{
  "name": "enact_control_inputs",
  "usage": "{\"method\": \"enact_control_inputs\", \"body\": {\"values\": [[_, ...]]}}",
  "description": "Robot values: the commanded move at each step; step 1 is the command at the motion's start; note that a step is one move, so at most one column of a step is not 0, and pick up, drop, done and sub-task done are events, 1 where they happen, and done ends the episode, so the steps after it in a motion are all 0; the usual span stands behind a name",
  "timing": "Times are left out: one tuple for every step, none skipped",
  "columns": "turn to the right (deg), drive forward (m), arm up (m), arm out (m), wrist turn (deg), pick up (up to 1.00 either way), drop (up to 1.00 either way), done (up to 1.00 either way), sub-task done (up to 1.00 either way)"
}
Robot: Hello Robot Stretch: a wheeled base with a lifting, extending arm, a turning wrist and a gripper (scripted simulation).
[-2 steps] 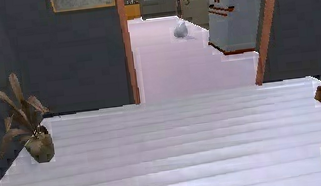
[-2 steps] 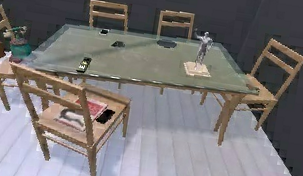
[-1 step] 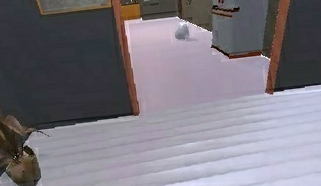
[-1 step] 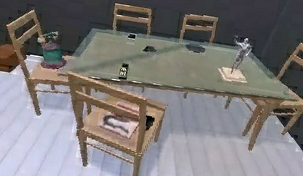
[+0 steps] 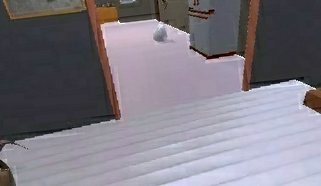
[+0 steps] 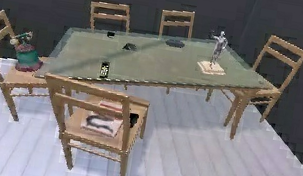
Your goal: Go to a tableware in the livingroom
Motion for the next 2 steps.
{"method": "enact_control_inputs", "body": {"values": [[0.0, 1.0, 0.0, 0.0, 0.0, 0.0, 0.0, 0.0, 0.0], [3.0, 0.0, 0.0, 0.0, 0.0, 0.0, 0.0, 0.0, 0.0]]}}
